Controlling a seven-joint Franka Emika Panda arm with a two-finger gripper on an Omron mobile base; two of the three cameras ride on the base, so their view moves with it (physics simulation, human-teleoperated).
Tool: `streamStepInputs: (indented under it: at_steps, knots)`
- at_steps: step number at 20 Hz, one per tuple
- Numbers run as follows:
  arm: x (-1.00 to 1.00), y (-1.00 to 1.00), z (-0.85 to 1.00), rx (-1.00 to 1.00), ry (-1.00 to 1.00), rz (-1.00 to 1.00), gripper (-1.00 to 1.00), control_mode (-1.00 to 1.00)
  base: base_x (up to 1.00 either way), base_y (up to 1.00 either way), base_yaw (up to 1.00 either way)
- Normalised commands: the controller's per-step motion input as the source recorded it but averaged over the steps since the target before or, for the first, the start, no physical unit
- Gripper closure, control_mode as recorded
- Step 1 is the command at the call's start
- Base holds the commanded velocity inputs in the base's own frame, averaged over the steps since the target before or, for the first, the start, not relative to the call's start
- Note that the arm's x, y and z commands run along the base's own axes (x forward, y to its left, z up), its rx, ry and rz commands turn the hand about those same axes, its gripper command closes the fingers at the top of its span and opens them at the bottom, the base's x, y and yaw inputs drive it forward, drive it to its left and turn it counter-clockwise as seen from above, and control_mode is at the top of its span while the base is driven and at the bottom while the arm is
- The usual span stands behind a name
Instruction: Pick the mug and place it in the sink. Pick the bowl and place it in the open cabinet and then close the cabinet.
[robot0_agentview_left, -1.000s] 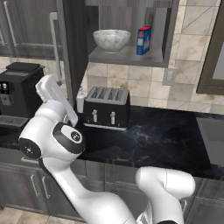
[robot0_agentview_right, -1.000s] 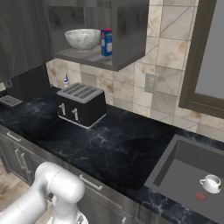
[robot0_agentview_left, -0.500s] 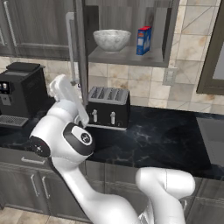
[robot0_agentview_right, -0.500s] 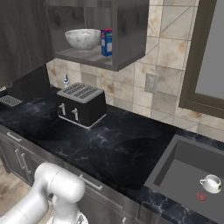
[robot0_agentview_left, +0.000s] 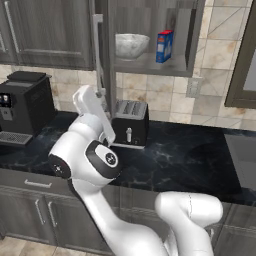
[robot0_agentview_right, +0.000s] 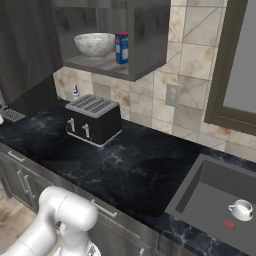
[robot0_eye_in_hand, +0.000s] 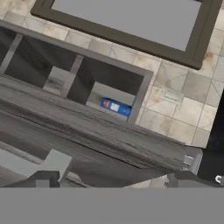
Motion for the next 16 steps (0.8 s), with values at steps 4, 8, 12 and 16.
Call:
streamStepInputs:
  at_steps: [4, 8, 12, 16]
  knots:
    - [0.00, -0.29, 0.00, 0.08, -0.06, -0.06, -1.00, -1.00, 0.00, 0.00, 0.00]
    - [0.00, -0.33, 0.00, 0.08, -0.04, -0.06, -1.00, -1.00, 0.00, 0.00, 0.00]
    - [0.00, -0.37, 0.00, 0.09, -0.02, -0.06, -1.00, -1.00, 0.00, 0.00, 0.00]
    - [0.07, -0.41, 0.00, 0.07, -0.01, -0.06, -1.00, -1.00, 0.00, 0.00, 0.00]
